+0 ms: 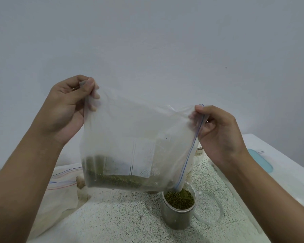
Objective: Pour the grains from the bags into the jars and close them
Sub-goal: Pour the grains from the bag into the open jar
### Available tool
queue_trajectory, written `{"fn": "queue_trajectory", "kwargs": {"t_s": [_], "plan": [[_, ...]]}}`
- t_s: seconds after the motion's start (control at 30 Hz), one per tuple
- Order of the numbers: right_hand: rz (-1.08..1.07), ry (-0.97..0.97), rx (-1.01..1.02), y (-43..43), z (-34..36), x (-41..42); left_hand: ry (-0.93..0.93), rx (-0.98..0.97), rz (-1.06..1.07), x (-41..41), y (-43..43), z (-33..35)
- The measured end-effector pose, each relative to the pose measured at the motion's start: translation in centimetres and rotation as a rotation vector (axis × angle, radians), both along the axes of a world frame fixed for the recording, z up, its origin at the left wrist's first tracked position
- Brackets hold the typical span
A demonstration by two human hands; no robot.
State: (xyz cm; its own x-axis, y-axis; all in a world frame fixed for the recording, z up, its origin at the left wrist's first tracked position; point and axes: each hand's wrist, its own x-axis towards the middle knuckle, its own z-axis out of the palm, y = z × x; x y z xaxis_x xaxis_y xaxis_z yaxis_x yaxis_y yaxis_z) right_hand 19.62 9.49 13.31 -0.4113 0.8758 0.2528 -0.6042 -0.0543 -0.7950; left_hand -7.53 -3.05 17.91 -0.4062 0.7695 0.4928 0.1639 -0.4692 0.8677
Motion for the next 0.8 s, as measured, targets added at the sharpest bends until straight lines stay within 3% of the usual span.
{"fn": "queue_trajectory", "kwargs": {"t_s": [0.8], "plan": [[0.026,0.024,-0.006,1.1,-0.5,-1.3,-0.016,-0.029,0.029,-1.0,0.2,0.1]]}}
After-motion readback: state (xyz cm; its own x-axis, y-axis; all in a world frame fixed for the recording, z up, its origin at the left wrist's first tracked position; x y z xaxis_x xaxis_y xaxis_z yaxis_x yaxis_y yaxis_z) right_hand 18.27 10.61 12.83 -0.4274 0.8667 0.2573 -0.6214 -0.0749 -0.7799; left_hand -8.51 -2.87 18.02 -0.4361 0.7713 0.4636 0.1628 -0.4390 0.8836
